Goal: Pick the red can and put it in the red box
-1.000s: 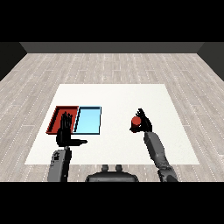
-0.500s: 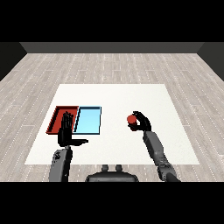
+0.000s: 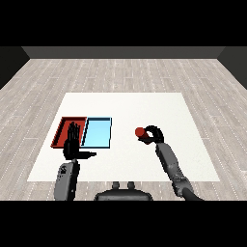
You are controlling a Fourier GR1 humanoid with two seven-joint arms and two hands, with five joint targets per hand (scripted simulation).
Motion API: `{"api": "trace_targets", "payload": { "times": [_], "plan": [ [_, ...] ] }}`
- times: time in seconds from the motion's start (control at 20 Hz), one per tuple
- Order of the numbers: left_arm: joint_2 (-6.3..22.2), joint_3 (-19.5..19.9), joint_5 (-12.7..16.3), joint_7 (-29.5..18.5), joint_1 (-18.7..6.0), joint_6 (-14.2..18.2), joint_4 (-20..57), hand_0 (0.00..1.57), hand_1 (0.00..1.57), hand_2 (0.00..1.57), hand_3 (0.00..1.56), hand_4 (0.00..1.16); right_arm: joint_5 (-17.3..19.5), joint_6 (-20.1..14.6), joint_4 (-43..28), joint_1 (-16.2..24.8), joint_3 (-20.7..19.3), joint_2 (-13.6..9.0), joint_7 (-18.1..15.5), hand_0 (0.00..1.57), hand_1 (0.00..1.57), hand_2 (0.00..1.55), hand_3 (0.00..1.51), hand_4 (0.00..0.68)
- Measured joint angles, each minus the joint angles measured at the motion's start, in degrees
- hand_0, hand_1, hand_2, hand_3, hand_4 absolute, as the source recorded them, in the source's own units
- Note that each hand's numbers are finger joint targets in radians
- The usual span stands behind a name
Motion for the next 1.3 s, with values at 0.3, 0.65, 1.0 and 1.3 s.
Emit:
{"api": "trace_targets", "payload": {
  "times": [0.3,0.65,1.0,1.3],
  "plan": [
    [0.06,-0.07,-0.16,-0.13,0.73,0.01,-0.42,0.0,0.0,0.0,0.0,0.0,1.46,-1.72,-0.73,0.45,0.88,0.59,1.64,1.55,1.55,1.47,1.41,0.558],
    [-0.2,-0.58,0.0,0.6,1.87,-0.07,-2.15,0.0,0.0,0.0,0.0,0.0,1.41,-2.67,-8.21,2.92,1.4,0.69,2.06,1.54,1.54,1.47,1.38,0.586],
    [-0.45,-2.08,-0.87,2.02,1.63,0.7,-3.23,0.0,0.0,0.0,0.0,0.0,-0.16,-2.24,-22.53,7.46,2.2,-0.12,5.83,1.52,1.52,1.46,1.38,0.608],
    [-1.13,-4.55,-2.77,3.38,1.4,1.29,-4.65,0.0,0.0,0.0,0.0,0.0,-2.21,-0.93,-32.87,10.66,1.69,-1.36,7.22,1.51,1.51,1.46,1.4,0.643]
  ]
}}
